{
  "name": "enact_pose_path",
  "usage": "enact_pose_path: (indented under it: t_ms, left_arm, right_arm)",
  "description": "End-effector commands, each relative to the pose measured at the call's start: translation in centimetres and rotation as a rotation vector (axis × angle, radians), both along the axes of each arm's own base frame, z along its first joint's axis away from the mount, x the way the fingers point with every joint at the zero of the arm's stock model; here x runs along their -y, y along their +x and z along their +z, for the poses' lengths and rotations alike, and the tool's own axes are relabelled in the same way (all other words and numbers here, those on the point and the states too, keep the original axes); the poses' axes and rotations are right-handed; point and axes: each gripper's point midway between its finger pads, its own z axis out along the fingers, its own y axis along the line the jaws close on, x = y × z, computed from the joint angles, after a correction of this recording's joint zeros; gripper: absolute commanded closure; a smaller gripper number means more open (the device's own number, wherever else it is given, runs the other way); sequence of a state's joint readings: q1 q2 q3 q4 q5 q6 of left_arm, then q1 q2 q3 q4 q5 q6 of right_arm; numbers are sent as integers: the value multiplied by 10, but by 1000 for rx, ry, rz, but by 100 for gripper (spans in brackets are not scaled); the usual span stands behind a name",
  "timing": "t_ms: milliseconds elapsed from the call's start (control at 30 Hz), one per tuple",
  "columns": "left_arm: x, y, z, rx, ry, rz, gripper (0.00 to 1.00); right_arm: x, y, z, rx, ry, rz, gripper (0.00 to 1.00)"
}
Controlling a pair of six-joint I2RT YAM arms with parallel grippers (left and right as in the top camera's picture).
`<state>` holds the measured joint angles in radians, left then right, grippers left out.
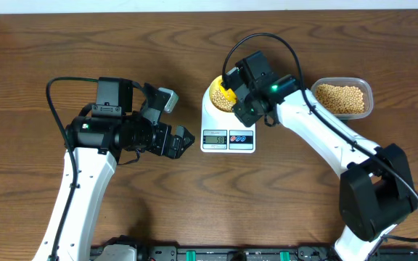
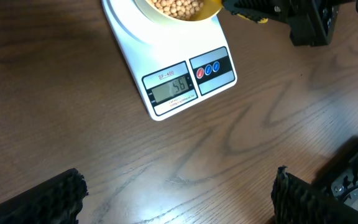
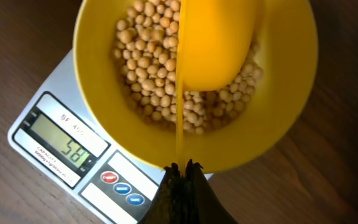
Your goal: Scoop item into bowl and weigh 50g on scale
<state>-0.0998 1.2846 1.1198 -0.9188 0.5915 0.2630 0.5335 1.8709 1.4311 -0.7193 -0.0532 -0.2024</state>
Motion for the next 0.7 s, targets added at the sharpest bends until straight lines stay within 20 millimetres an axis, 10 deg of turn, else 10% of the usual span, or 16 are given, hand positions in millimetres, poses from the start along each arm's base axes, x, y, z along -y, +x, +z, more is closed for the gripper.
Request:
enact_pose_path:
  t_ms: [0, 667]
  left_arm:
    - [-3, 0, -4, -9, 11, 4, 2]
    - [-3, 0, -4, -9, 11, 4, 2]
  right_arm:
    - [-4, 0, -2, -7, -1, 24, 99]
    - [-18, 1, 13, -4, 61, 70, 99]
